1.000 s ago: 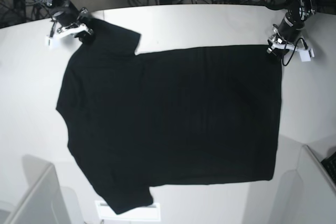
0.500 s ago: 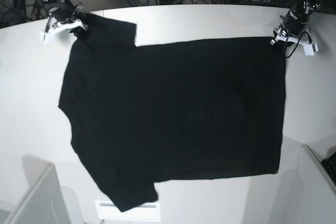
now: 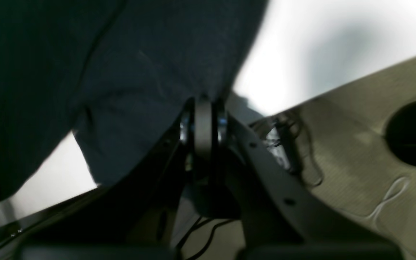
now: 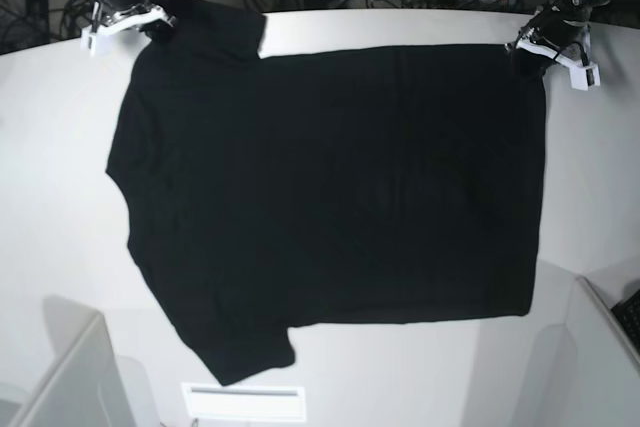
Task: Fold the T-shirt properly
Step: 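Lift the grasped shirt edge and pull it toward the arms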
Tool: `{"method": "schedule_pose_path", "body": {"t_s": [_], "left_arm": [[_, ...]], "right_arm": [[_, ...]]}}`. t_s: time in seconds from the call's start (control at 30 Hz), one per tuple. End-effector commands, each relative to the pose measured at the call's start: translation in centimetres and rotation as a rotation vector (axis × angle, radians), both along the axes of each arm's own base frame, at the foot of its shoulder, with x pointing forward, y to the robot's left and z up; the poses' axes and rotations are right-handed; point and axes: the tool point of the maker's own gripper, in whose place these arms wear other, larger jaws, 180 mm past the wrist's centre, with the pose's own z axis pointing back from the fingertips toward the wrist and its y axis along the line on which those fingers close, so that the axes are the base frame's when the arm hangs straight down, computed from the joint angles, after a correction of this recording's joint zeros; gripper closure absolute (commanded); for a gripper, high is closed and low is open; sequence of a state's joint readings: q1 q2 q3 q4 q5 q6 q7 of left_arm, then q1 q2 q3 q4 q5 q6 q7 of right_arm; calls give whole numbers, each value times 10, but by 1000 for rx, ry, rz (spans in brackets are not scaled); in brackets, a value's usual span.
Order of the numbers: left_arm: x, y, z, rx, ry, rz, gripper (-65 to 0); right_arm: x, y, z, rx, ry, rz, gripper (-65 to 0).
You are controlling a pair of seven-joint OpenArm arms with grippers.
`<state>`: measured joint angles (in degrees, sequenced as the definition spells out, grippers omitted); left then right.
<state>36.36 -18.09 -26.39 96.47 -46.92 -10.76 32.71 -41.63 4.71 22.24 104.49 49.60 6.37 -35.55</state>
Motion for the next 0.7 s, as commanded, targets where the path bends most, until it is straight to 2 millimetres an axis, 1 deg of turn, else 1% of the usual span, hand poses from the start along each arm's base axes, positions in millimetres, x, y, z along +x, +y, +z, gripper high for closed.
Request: {"method": "schedule_pose_path", "body": {"t_s": [0.0, 0.1, 0.2, 0.33, 0.4, 0.47, 0.6, 0.67], "left_arm": [[8, 0, 12, 9, -43, -17, 0], [14, -4, 19, 12, -65, -32, 0], [23, -10, 33, 17, -106, -54, 0], [37, -19, 51, 25, -165, -84, 0], [43, -24, 56, 21, -183, -94, 0], [47, -24, 59, 21, -196, -95, 0], [51, -24, 61, 21, -208, -95, 0], [59, -25, 66, 20, -231, -95, 0]], "right_arm": [[10, 1, 13, -4, -55, 10, 0], [21, 2, 27, -14, -99, 20, 0], [32, 3, 39, -22, -144, 31, 0], [47, 3, 45, -27, -179, 34, 0], [50, 3, 47, -29, -190, 36, 0], [59, 4, 52, -26, -215, 39, 0], [74, 4, 59, -29, -253, 42, 0], [82, 5, 63, -29, -275, 44, 0]]}}
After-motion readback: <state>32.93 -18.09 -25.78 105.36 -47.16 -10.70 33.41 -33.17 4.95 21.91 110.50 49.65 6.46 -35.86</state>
